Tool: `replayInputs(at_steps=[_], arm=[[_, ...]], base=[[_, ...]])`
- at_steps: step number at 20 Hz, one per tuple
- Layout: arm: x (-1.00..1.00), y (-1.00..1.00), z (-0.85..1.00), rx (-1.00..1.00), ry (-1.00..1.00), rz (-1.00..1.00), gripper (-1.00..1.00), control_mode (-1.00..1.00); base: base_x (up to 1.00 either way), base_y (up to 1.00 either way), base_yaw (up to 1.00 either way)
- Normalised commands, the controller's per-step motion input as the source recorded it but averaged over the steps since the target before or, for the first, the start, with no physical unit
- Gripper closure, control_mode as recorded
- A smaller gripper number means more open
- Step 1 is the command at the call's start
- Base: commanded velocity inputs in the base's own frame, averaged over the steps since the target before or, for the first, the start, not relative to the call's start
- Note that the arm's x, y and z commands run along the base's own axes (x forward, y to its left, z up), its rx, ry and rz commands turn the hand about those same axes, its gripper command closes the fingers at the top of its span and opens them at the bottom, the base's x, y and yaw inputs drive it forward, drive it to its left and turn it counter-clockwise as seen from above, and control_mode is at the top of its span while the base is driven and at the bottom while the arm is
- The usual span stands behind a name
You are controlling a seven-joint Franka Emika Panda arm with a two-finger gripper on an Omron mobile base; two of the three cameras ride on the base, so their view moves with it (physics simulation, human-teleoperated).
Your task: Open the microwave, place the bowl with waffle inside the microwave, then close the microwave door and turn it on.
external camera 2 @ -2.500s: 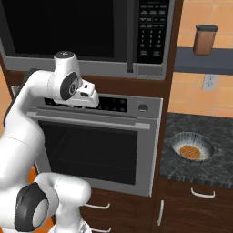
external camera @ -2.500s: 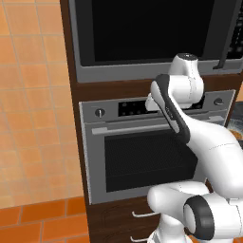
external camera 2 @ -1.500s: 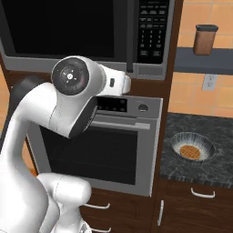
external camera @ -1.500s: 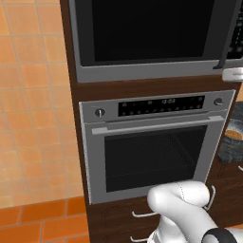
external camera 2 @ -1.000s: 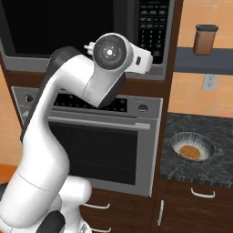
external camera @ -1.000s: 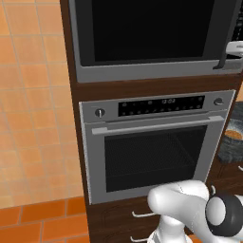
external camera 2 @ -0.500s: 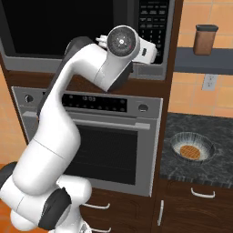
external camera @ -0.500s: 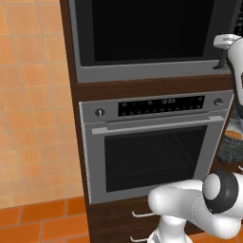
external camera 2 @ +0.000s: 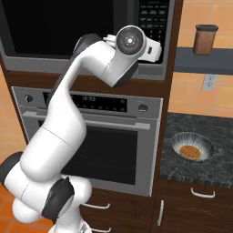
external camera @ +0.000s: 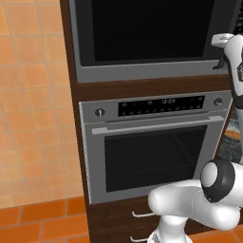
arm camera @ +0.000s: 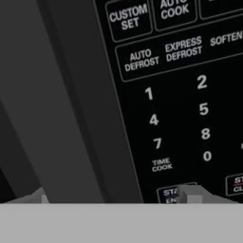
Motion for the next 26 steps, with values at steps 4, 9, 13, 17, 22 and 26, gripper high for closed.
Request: replayInputs(at_steps=[4, 9, 13, 17, 22, 26], arm=[[0.16, 0.0, -0.07, 0.0, 0.0, 0.0, 1.0, -1.0], [-0.03, 0.0, 0.0, 0.0, 0.0, 0.0, 1.0, -1.0], [-0.71, 0.07, 0.0, 0.0, -0.09, 0.11, 1.0, -1.0], [-0.99, 0.21, 0.05, 0.0, -0.23, 0.19, 1.0, -1.0], [-1.0, 0.74, 0.38, -0.09, -0.15, 0.09, 1.0, -1.0], [-0.97, 0.99, 0.64, -0.2, 0.0, 0.01, 1.0, -1.0]], base=[[0.0, 0.0, 0.0], [0.0, 0.0, 0.0], [0.0, 0.0, 0.0], [0.0, 0.0, 0.0], [0.0, 0.0, 0.0], [0.0, 0.0, 0.0]])
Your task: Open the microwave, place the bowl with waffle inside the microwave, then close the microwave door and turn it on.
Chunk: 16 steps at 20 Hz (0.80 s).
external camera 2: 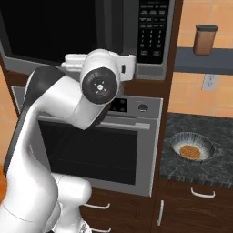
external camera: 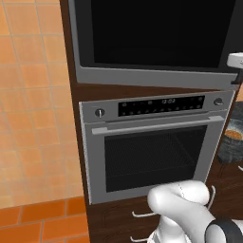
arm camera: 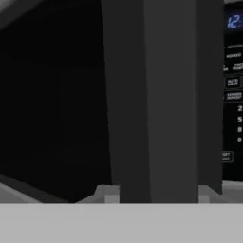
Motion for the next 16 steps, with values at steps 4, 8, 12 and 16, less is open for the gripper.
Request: replayInputs(at_steps=[4, 8, 12, 16], arm=[[-1.0, 1.0, 0.54, -0.24, 0.0, 0.0, 1.0, -1.0], [-1.0, 0.95, 0.4, -0.25, 0.0, -0.08, 1.0, -1.0], [-1.0, 0.97, 0.28, -0.27, 0.0, -0.2, 1.0, -1.0], [-0.89, 1.0, 0.01, -0.36, 0.05, -0.23, -1.0, -1.0]], base=[[0.0, 0.0, 0.0], [0.0, 0.0, 0.0], [0.0, 0.0, 0.0], [0.0, 0.0, 0.0]])
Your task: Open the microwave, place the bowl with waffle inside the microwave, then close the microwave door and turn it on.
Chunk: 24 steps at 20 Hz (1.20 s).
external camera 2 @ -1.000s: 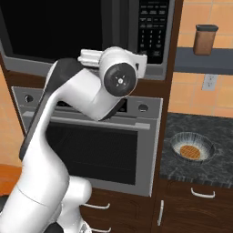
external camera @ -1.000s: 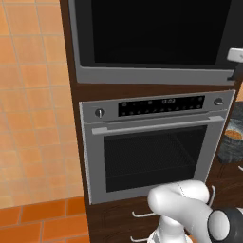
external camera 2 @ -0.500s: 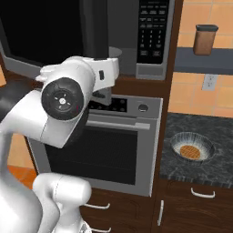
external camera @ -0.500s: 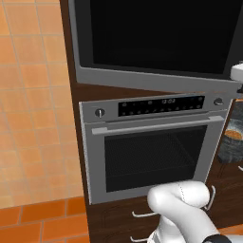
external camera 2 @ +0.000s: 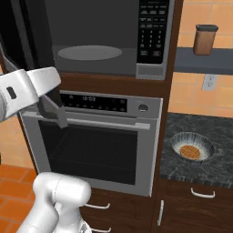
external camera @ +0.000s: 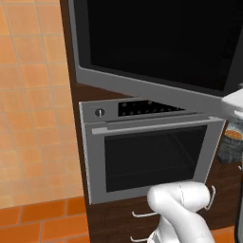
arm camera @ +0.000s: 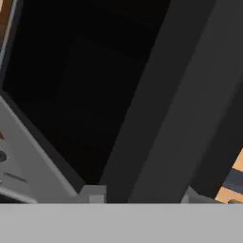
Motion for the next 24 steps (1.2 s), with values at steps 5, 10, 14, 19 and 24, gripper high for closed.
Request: replayInputs(at_steps=[5, 10, 14, 19, 24], arm=[[-0.99, 0.37, 0.0, -0.19, -0.12, 0.0, -1.0, -1.0], [-1.0, -0.02, 0.0, -0.03, -0.29, -0.02, -1.0, -1.0], [-0.68, -0.6, 0.13, 0.02, -0.17, 0.01, -1.0, -1.0], [0.38, -0.98, -0.05, 0.12, 0.0, 0.36, -1.0, -1.0], [0.8, -0.66, -0.47, 0.19, 0.24, 0.37, -1.0, -1.0]], base=[[0.0, 0.0, 0.0], [0.0, 0.0, 0.0], [0.0, 0.0, 0.0], [0.0, 0.0, 0.0], [0.0, 0.0, 0.0]])
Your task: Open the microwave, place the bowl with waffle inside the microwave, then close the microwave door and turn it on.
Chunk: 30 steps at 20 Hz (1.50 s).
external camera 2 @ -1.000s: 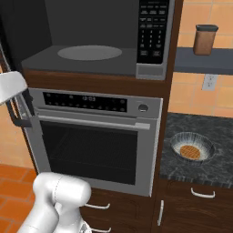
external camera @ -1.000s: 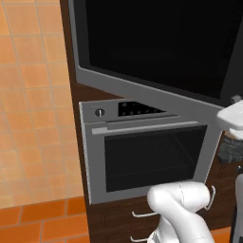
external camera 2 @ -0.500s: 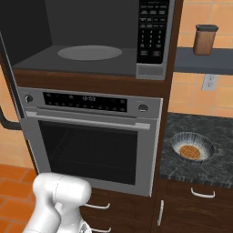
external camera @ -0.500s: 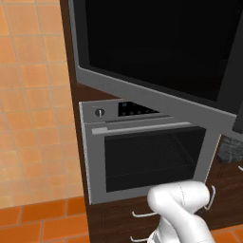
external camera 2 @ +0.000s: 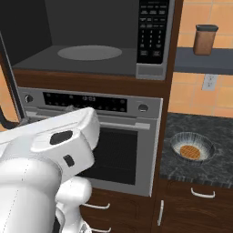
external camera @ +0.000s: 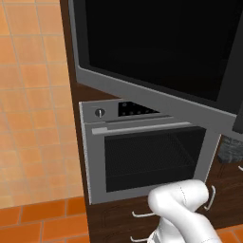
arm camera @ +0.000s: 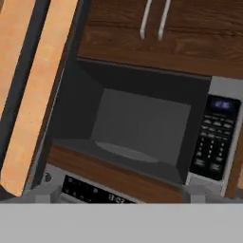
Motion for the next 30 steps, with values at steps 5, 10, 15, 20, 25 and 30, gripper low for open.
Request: replayInputs(at_steps=[5, 10, 15, 20, 25, 30], arm=[[1.0, -0.1, -0.19, 0.5, 0.56, 0.25, -1.0, -1.0], [0.57, 0.0, -0.13, 0.53, 0.54, 0.29, -1.0, -1.0], [0.36, 0.34, -0.4, 0.25, 0.28, 0.1, -1.0, -1.0], [0.87, 0.43, -0.38, 0.27, 0.4, 0.01, -1.0, -1.0], [0.59, 0.45, -0.23, 0.22, 0.35, 0.08, -1.0, -1.0], [0.0, 0.71, -0.02, 0.18, 0.26, 0.24, -1.0, -1.0]], base=[[0.0, 0.0, 0.0], [0.0, 0.0, 0.0], [0.0, 0.0, 0.0], [0.0, 0.0, 0.0], [0.0, 0.0, 0.0], [0.0, 0.0, 0.0]])
